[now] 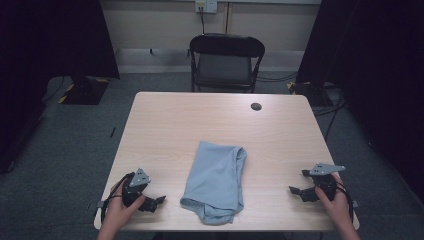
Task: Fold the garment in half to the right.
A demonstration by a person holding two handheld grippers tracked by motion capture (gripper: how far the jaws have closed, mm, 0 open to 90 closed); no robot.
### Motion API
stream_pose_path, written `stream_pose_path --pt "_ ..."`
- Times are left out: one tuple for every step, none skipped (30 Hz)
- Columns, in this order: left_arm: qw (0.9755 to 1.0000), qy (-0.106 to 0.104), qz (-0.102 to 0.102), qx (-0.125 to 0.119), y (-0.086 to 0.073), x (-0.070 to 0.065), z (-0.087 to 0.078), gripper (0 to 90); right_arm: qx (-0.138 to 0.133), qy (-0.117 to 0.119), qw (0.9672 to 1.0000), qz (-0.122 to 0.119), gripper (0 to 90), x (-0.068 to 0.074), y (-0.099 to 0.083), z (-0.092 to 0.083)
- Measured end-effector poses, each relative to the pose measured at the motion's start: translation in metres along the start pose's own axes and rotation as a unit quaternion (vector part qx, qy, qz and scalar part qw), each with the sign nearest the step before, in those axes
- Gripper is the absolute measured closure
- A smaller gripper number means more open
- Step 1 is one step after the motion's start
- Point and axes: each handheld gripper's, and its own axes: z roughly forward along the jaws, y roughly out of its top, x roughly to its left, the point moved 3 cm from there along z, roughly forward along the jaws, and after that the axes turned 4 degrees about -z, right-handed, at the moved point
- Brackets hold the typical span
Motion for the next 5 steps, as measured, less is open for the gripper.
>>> stream_pose_path --pt "1.0000 0.000 0.000 0.000 0.0000 0.0000 0.0000 0.0 0.000 0.000 1.0000 0.000 9.2 0.0000 0.0000 0.0000" --pt "1.0000 0.000 0.000 0.000 0.0000 0.0000 0.0000 0.0 0.000 -0.001 1.0000 0.000 9.3 0.0001 0.0000 -0.0001" --pt "1.0000 0.000 0.000 0.000 0.0000 0.0000 0.0000 0.0 0.000 -0.001 1.0000 0.000 9.3 0.0001 -0.0001 -0.0001" --pt "1.0000 0.000 0.000 0.000 0.0000 0.0000 0.0000 0.0 0.000 -0.001 1.0000 0.000 9.3 0.0002 -0.0001 -0.0001" --pt "1.0000 0.000 0.000 0.000 0.0000 0.0000 0.0000 0.0 0.000 -0.001 1.0000 0.000 9.3 0.0003 -0.0001 -0.0002"
